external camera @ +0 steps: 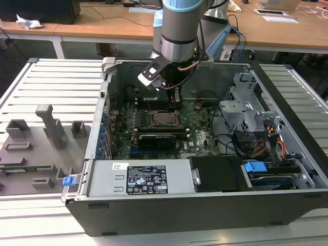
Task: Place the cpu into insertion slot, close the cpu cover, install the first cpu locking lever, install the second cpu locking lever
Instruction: 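Close the cpu cover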
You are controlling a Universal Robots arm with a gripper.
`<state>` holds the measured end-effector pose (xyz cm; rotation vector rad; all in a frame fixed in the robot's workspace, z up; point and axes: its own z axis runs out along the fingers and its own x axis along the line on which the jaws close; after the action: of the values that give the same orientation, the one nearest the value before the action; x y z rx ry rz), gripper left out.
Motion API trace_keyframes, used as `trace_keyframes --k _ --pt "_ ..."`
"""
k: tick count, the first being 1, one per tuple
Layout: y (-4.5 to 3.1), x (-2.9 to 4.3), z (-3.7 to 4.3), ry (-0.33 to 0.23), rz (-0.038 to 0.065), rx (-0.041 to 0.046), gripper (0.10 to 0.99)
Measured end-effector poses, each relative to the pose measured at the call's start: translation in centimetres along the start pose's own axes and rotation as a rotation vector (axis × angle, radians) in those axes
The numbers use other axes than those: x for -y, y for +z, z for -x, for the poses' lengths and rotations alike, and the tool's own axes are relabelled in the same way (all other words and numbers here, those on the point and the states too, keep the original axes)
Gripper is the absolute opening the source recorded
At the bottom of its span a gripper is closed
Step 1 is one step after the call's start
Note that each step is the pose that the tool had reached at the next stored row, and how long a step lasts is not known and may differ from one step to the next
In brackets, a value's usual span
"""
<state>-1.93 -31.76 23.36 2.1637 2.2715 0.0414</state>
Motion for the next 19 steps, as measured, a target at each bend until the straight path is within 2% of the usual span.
trace_keyframes --k 3,10,16,19 --pt "0.21 0.39 -0.01 0.0 0.0 0.0002 0.106" --pt "0.24 1.1 -0.05 0.0 0.0 -0.0003 0.106" --pt "0.22 1.97 -0.09 0.0 0.0 -0.0003 0.106" --pt "0.22 2.16 -0.1 0.0 0.0 -0.0003 0.106"
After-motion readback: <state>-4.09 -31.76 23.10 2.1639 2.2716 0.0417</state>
